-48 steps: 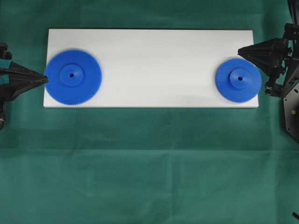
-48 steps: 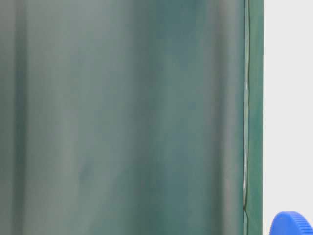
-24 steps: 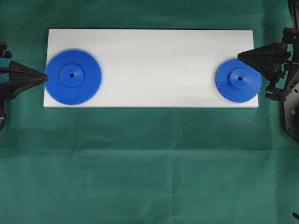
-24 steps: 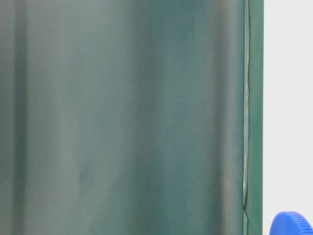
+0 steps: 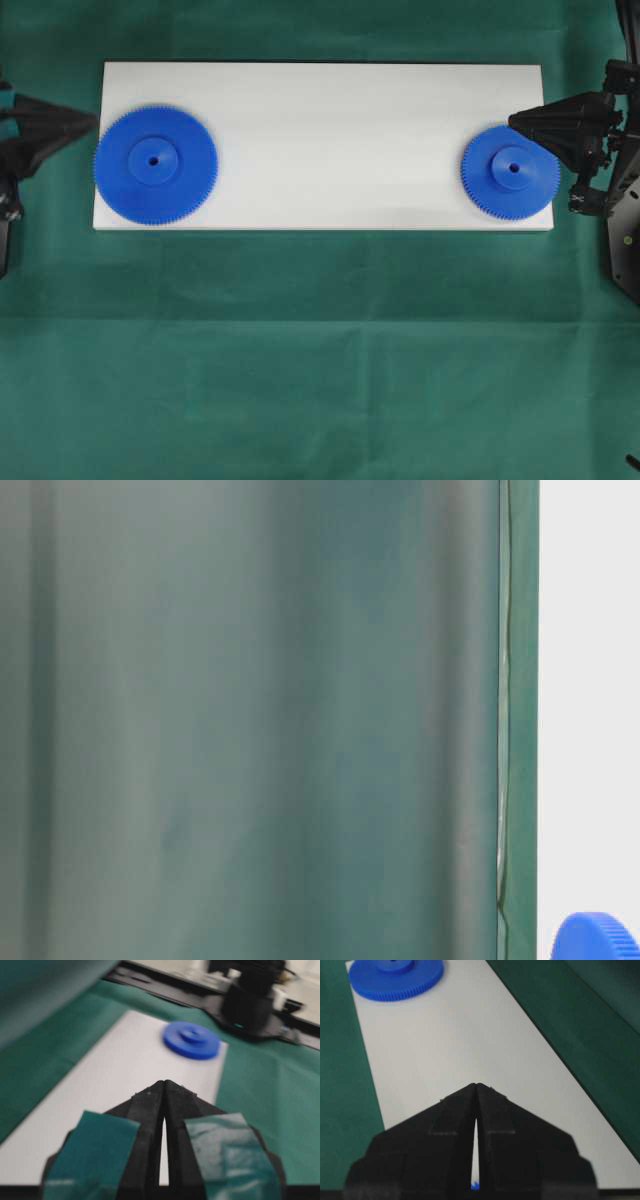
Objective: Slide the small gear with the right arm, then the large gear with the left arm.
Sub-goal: 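Move the left gripper down onto the large blue gear's hub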
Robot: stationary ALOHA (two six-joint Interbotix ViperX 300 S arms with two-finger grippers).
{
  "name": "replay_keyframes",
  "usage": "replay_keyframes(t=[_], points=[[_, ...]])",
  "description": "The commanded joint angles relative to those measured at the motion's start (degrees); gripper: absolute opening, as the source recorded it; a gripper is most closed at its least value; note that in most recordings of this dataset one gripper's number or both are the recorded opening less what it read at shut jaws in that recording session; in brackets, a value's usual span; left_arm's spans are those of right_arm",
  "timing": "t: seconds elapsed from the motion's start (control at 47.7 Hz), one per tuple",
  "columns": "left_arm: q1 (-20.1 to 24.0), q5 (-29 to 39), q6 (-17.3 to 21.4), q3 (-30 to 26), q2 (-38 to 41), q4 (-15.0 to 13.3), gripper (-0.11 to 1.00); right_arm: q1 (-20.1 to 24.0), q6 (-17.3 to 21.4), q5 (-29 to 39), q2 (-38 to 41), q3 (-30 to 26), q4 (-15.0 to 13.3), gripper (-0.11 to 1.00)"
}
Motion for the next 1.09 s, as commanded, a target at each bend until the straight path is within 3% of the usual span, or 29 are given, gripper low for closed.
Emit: replay_keyframes(t=[0.0,0.126,0.419,0.796,1.069], points=[[1.76,0.18,0.00,-0.97,0.70,-0.09,0.00,0.09,0.09,-0.79,0.09,-0.53,-0.09,0.50],[2.20,2.72,-0.09,-1.58,1.41,-0.09,0.00,0.09,0.09,-0.88,0.09,-0.44,-0.09,0.50],[2.11,16.79,-0.18,-5.36,8.79,-0.09,0.00,0.09,0.09,-0.88,0.09,-0.44,-0.09,0.50],[-0.53,18.11,-0.18,-9.23,23.55,-0.09,0.00,0.09,0.18,-0.88,0.09,-0.35,-0.09,0.50],[-0.35,18.63,-0.09,-9.76,29.27,0.00,0.00,0.18,0.26,-0.79,0.09,-0.35,-0.09,0.50]])
